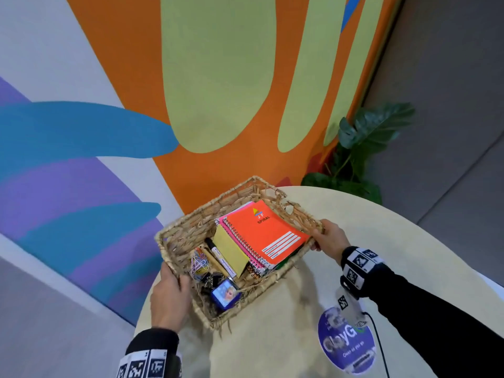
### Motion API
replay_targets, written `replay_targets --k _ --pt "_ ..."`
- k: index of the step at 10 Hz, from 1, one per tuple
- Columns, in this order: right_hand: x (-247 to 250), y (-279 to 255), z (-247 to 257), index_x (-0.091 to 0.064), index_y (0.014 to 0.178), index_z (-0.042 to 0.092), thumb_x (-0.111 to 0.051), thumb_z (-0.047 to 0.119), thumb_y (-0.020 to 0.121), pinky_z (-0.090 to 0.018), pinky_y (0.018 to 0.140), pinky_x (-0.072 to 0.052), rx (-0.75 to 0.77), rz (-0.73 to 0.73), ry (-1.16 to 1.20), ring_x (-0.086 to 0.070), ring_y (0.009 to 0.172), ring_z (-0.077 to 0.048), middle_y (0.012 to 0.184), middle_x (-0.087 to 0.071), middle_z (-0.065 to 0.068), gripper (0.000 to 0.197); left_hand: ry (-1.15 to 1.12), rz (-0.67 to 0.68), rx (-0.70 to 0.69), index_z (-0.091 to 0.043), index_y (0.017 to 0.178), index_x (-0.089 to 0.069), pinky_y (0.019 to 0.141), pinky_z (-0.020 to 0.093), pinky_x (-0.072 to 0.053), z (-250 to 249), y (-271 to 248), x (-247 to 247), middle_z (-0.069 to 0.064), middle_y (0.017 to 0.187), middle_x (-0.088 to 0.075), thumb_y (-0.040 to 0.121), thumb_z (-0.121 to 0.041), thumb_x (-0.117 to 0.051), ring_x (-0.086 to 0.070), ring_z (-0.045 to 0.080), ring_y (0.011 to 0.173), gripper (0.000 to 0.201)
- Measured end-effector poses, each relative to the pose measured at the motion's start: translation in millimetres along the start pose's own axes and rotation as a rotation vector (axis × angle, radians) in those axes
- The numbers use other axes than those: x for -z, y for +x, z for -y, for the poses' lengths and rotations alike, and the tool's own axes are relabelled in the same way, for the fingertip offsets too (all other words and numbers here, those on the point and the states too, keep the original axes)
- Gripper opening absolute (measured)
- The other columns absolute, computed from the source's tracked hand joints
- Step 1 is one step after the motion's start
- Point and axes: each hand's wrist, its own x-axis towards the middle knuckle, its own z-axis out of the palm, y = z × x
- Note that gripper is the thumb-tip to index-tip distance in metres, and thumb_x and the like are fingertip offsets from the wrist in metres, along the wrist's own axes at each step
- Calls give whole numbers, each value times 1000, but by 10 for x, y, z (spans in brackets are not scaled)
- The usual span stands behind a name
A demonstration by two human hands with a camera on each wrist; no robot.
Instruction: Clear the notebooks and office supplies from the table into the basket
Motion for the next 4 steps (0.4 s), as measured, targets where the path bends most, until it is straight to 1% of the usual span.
replay_targets --k 1,2,3,4 --pt "-114 33 -69 -57 105 2 -50 25 94 -33 58 -53 -12 20 -44 -60 58 -24 78 -69 -18 27 1 10 17 -7 105 -44 62 37 -43 56 40 -36 13 76 -59 93 -18 -43 -53 32 67 17" --pt "-113 -39 -57 -51 118 3 -46 30 95 -38 63 -54 -80 40 -30 -62 66 -26 91 -69 -20 36 -22 51 51 -5 110 -45 65 37 -44 41 24 -50 11 77 -58 95 -23 -41 -54 32 72 23" --pt "101 -175 76 -36 139 7 -42 37 97 -27 55 -44 -127 21 -10 -60 82 -27 113 -64 -19 52 -90 106 116 -9 130 -41 85 40 -44 144 34 4 16 109 -64 98 -39 -34 -58 37 102 44" --pt "609 -645 294 -48 134 14 -52 30 94 -25 62 -45 94 -177 79 -64 84 -25 109 -67 -13 43 -137 38 216 -12 139 -39 105 44 -35 383 -85 324 18 141 -49 98 -43 -31 -46 38 129 51"
